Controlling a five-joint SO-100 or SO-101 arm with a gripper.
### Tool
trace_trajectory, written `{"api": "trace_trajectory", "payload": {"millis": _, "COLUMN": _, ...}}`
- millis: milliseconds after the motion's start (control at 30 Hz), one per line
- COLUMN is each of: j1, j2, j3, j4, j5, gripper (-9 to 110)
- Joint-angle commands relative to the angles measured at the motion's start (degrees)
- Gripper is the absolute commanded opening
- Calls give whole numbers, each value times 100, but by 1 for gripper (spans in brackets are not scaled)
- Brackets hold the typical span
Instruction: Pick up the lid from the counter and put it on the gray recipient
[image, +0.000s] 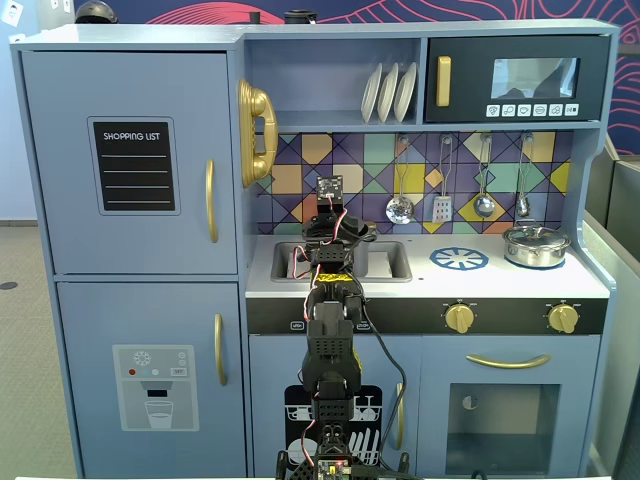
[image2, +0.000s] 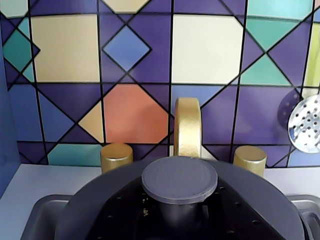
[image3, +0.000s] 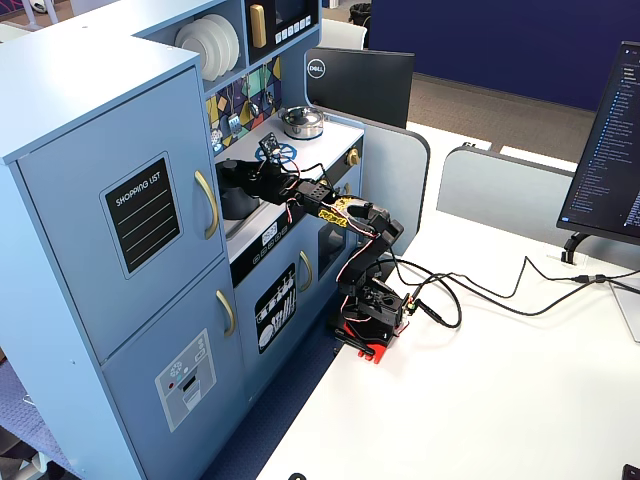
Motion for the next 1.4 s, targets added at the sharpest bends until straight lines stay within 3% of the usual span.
{"api": "trace_trajectory", "payload": {"millis": 0, "j1": 229, "j2": 53, "j3": -62, "j4": -220, "j5": -105, "gripper": 0}}
{"api": "trace_trajectory", "payload": {"millis": 900, "j1": 229, "j2": -70, "j3": 97, "j4": -237, "j5": 132, "gripper": 0}}
{"api": "trace_trajectory", "payload": {"millis": 1067, "j1": 308, "j2": -35, "j3": 176, "j4": -158, "j5": 176, "gripper": 14}}
{"api": "trace_trajectory", "payload": {"millis": 1233, "j1": 396, "j2": 475, "j3": 193, "j4": 580, "j5": 97, "gripper": 22}}
{"api": "trace_trajectory", "payload": {"millis": 1367, "j1": 422, "j2": 1354, "j3": 167, "j4": 2004, "j5": 281, "gripper": 22}}
